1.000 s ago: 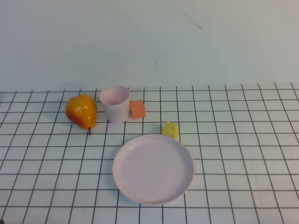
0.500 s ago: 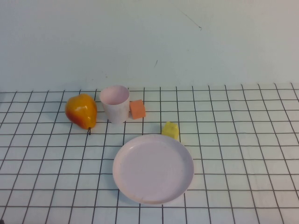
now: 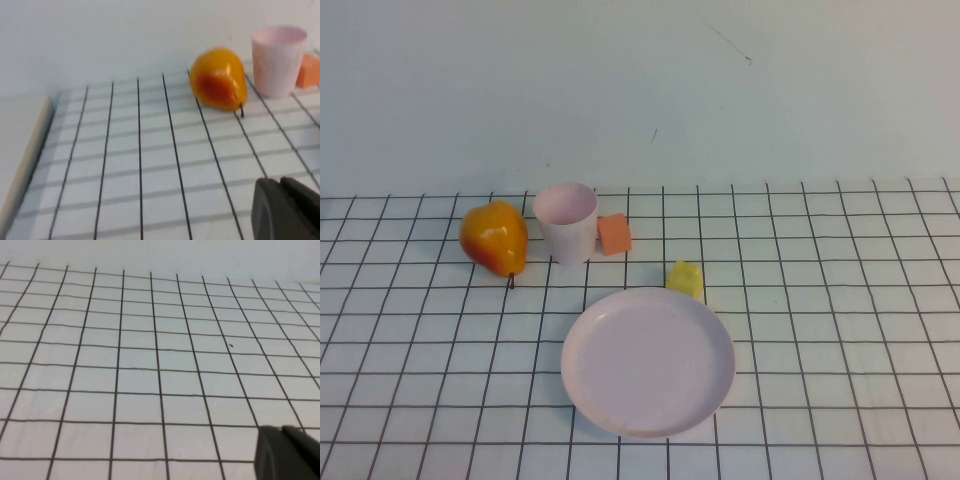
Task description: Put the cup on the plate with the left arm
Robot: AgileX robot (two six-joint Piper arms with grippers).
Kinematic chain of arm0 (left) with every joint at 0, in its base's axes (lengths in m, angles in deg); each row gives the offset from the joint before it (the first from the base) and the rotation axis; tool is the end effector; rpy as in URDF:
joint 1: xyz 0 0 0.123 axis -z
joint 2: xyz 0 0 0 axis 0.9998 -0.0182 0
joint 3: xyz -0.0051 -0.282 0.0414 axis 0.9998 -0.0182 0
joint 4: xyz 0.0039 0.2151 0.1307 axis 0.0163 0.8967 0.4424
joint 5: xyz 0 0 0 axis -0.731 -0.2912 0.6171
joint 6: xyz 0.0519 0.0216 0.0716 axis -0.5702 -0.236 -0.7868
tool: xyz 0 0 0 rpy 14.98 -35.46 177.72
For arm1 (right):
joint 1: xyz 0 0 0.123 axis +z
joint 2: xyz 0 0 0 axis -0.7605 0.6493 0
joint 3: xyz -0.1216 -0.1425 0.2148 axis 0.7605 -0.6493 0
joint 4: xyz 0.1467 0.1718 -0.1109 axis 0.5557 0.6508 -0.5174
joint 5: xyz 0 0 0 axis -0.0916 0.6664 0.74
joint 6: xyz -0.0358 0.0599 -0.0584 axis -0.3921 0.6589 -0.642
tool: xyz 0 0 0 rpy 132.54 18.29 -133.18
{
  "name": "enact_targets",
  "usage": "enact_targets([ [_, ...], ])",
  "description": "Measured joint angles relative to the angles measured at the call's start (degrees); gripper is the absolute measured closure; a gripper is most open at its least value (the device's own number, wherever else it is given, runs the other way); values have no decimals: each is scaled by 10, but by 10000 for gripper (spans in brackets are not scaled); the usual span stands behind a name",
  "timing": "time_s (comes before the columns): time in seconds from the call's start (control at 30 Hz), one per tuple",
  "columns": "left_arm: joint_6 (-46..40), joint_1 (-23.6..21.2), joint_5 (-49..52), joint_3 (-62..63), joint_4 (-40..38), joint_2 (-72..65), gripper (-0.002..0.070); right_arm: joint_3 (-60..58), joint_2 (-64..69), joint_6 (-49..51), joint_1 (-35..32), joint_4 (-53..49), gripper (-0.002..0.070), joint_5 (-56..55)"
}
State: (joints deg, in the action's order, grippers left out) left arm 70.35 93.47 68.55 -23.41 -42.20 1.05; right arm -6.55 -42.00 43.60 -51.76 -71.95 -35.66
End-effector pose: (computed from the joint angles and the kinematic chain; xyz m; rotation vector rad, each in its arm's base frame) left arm 0.0556 -0.0040 0.1834 0.0879 1.7315 -0.0336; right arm 0.0519 -0.0091 0.1717 -0.0248 1.8656 -0.1837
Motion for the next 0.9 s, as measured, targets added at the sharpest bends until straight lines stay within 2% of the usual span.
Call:
enact_targets([
  [0.3, 0, 0, -322, 0, -13, 0, 677, 0, 0, 0, 0, 0, 678, 0],
  [0.53, 0, 0, -456, 0, -10, 0, 677, 0, 0, 0, 0, 0, 678, 0],
  [0.73, 13, 0, -448, 5, -37, 0, 677, 0, 0, 0, 0, 0, 678, 0],
  [0.9, -28, 0, -242, 138, -45, -1, 677, 0, 0, 0, 0, 0, 678, 0],
])
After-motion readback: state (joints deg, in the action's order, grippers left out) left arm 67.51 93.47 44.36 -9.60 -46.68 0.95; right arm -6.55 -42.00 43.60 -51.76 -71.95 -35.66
